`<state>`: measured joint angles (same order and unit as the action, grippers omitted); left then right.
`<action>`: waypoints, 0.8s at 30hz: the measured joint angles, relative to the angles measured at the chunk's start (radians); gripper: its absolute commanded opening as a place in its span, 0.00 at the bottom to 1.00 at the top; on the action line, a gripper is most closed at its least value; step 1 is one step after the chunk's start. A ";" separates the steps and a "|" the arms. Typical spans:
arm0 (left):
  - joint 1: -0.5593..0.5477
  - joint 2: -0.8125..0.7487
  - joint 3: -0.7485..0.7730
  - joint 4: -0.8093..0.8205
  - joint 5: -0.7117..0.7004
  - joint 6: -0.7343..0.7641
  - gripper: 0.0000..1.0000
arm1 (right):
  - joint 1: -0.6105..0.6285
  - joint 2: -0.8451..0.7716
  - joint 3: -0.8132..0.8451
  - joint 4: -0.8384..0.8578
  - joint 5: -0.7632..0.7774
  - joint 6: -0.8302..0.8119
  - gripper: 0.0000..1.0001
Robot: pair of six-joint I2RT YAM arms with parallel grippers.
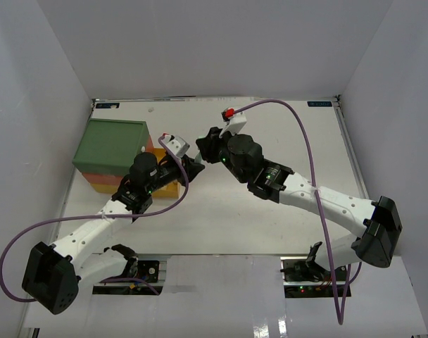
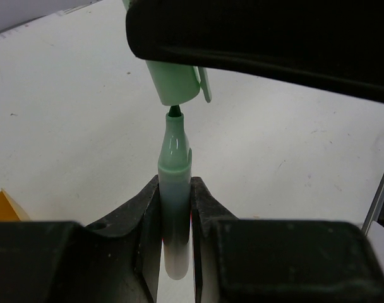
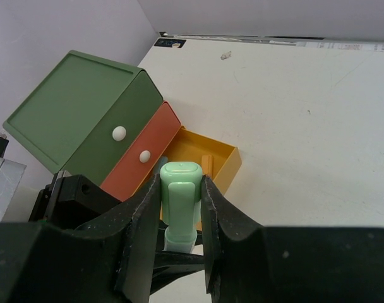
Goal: Sort the stationery into containers
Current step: Close the pen cap on the pen.
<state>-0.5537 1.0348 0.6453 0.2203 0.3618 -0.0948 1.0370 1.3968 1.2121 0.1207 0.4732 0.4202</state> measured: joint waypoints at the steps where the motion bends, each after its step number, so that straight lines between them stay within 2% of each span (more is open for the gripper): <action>1: 0.000 -0.003 -0.003 0.000 -0.002 0.000 0.00 | 0.001 0.000 -0.001 -0.001 0.000 0.002 0.13; 24: 0.000 -0.024 -0.032 0.019 -0.016 -0.019 0.00 | 0.034 0.015 -0.049 0.027 0.030 0.071 0.14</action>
<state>-0.5537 1.0111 0.6136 0.2394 0.3462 -0.1135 1.0710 1.4117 1.1629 0.1482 0.5030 0.4915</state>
